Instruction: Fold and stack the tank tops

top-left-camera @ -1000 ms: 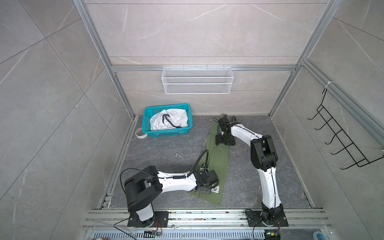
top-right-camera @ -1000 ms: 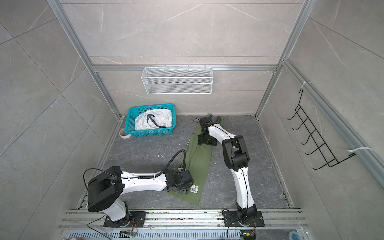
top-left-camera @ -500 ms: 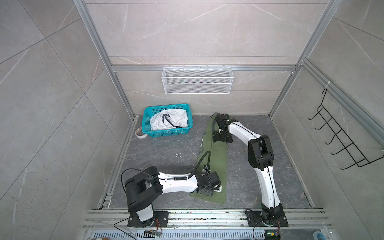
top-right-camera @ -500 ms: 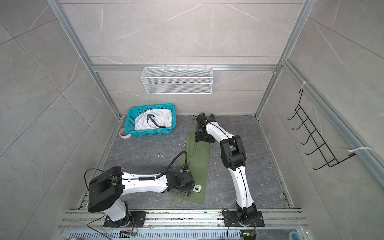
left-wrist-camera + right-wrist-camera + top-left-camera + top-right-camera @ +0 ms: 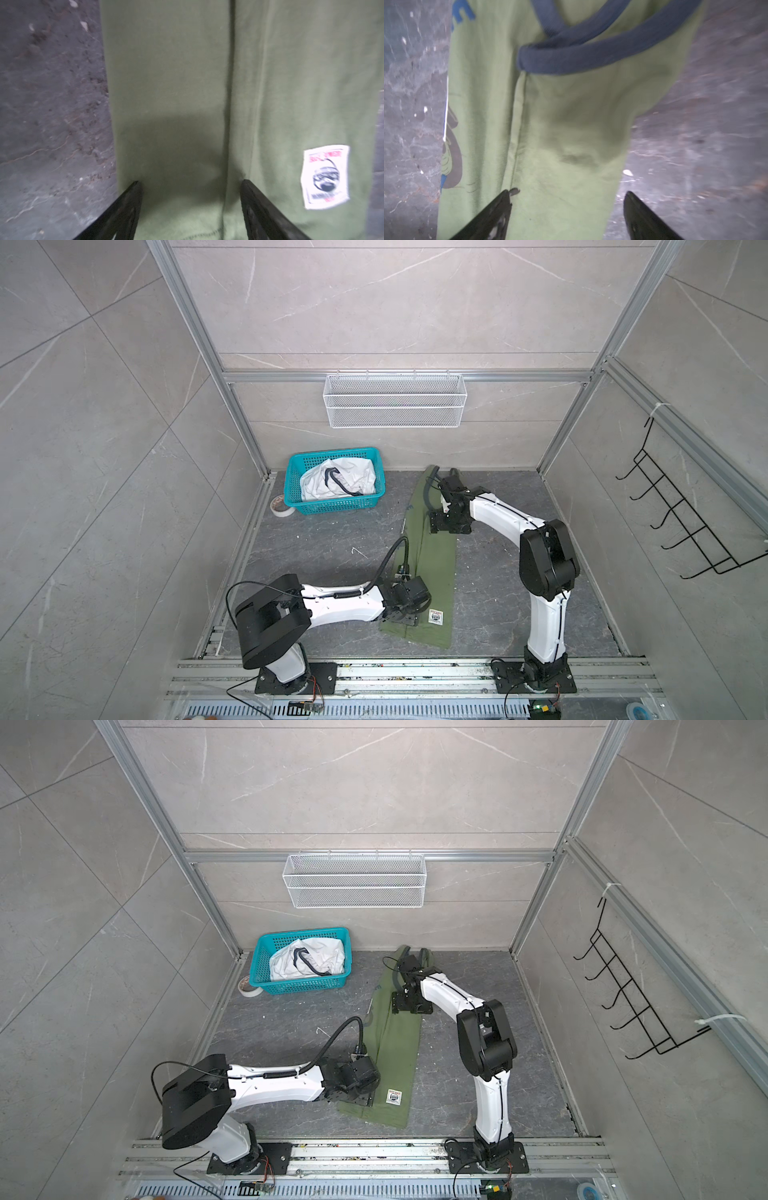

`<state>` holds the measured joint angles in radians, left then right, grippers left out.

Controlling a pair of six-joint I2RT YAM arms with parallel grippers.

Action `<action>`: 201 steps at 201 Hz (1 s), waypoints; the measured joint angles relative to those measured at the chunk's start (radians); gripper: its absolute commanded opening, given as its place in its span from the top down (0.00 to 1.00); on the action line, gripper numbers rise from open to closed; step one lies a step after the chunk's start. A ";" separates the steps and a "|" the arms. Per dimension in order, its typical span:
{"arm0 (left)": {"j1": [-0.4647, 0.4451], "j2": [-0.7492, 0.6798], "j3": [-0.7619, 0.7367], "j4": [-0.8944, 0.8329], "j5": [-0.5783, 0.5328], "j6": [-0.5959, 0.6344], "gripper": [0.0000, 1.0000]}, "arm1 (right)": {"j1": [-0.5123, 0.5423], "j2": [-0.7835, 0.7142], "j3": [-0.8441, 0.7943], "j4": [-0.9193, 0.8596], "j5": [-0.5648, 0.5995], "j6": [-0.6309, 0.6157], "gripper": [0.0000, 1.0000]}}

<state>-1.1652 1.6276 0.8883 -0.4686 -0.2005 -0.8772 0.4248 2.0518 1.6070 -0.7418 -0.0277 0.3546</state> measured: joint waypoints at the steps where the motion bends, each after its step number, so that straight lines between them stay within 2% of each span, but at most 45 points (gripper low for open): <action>1: 0.000 0.001 0.000 0.000 0.000 0.000 0.24 | 0.001 0.001 0.000 0.001 0.000 0.000 0.16; 37: -0.034 0.035 0.032 -0.002 -0.003 0.011 0.24 | 0.021 0.099 0.050 0.021 -0.037 0.000 0.18; 80: -0.122 0.076 0.077 0.012 -0.004 0.006 0.24 | 0.045 0.191 0.166 0.005 -0.036 0.000 0.18; 143: -0.143 0.026 0.064 -0.005 -0.009 -0.028 0.22 | 0.071 0.190 0.196 -0.030 -0.013 -0.006 0.14; 171: -0.143 -0.137 0.005 -0.006 -0.028 -0.029 0.22 | 0.071 0.064 0.123 -0.039 0.014 -0.012 0.14; 201: -0.129 -0.332 -0.071 -0.010 -0.058 -0.041 0.22 | 0.071 -0.244 -0.094 0.004 0.018 -0.007 0.14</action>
<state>-1.2945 1.2957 0.8177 -0.4782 -0.2581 -0.9180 0.4953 1.8076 1.5127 -0.7376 -0.0097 0.3473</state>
